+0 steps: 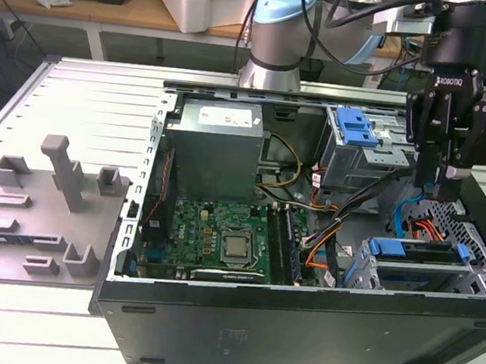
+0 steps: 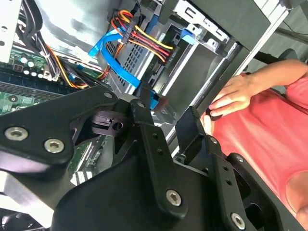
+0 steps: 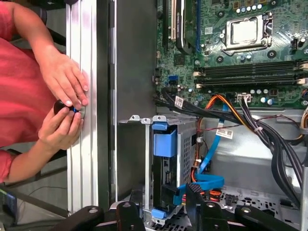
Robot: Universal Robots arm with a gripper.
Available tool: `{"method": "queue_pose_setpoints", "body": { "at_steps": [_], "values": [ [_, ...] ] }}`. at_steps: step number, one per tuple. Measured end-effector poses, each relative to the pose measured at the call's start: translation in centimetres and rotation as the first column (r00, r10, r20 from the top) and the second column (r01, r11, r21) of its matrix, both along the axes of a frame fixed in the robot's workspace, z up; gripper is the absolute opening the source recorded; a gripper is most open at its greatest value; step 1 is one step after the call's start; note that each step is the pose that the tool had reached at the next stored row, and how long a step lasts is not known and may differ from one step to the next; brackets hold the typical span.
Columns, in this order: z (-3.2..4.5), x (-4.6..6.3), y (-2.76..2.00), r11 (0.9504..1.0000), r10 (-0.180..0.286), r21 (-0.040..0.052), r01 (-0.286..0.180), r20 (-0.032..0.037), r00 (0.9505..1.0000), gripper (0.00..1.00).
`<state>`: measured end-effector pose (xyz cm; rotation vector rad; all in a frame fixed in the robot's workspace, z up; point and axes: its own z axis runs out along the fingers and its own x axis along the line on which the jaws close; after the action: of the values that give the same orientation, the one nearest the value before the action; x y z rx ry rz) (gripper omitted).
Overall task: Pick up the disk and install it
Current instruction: 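Insert the second disk wire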
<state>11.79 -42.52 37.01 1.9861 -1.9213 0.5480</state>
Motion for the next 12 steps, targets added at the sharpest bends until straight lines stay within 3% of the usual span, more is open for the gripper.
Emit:
{"method": "queue_pose_setpoints", "body": {
  "at_steps": [5,7,12],
  "values": [
    [0.0,-0.02,0.0,1.0,0.0,0.0,0.0,0.0008,1.0,0.48],
    [-0.01,-0.01,0.0,1.0,0.0,0.0,0.0,0.0008,1.0,0.4],
    [-0.11,-0.01,0.01,1.0,0.0,0.0002,0.0,0.0008,1.0,0.4]
  ]
}}
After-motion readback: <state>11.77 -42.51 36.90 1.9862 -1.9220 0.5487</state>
